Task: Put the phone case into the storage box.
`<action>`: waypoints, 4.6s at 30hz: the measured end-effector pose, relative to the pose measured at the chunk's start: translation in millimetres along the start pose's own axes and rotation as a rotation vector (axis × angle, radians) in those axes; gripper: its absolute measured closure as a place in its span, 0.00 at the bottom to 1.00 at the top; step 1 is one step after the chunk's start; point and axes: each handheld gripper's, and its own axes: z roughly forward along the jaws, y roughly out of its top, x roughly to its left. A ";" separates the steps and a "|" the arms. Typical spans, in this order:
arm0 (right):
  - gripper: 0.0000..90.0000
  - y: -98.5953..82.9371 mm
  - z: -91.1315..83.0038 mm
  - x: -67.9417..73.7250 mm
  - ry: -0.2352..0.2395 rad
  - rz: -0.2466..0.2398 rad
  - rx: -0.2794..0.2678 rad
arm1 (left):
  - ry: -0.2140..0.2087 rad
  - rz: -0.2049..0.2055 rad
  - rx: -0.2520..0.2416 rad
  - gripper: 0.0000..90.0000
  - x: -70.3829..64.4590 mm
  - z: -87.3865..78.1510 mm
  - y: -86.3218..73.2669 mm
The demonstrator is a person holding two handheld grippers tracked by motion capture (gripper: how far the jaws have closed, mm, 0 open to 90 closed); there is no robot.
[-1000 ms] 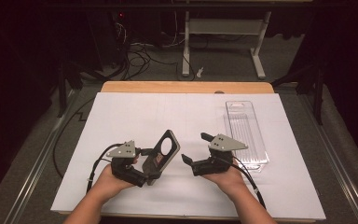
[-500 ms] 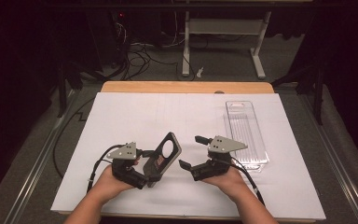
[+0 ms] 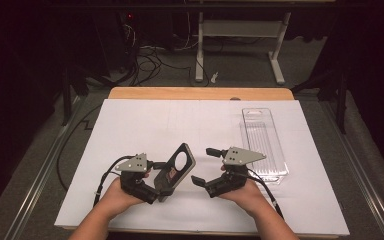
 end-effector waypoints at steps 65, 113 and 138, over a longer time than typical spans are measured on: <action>0.00 9.2 1.1 10.2 0.113 0.005 -0.068 | -0.072 0.020 0.016 0.14 -3.0 4.7 0.0; 0.01 7.2 4.1 13.4 0.153 0.008 -0.073 | -0.128 0.054 0.000 0.14 -7.7 4.8 2.0; 0.01 8.7 9.3 7.2 0.249 0.029 -0.101 | -0.157 0.057 0.008 0.14 -7.3 5.3 2.5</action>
